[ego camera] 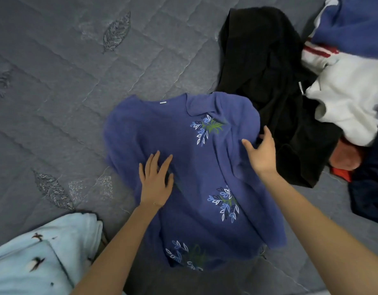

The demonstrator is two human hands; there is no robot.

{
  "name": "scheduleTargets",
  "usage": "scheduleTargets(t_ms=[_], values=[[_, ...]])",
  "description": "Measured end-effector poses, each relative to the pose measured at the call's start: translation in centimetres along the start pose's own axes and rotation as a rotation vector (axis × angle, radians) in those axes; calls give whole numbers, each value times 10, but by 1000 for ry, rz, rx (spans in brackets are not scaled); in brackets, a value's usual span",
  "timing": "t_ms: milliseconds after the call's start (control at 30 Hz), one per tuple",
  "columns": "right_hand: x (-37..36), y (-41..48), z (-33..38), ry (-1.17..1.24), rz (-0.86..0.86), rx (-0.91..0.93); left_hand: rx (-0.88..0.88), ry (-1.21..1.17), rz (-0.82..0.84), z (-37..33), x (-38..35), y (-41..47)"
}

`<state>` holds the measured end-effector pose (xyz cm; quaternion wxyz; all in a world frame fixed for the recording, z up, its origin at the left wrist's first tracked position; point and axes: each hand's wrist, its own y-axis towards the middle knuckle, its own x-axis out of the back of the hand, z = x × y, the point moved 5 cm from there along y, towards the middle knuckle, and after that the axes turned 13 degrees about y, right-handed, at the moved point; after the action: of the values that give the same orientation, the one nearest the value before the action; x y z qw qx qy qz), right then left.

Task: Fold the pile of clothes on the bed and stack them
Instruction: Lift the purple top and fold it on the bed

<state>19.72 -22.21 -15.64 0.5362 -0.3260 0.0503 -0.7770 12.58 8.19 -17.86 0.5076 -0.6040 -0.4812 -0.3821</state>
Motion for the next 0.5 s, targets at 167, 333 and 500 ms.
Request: scheduleTargets(t_ms=[167, 333, 500], values=[[4, 20, 11, 61, 70, -43, -45, -122, -29, -45, 4, 57], [-3, 40, 13, 103, 117, -43, -50, -162, -24, -74, 1, 105], [-1, 61, 19, 121, 75, 127, 3, -127, -164, -87, 9, 141]])
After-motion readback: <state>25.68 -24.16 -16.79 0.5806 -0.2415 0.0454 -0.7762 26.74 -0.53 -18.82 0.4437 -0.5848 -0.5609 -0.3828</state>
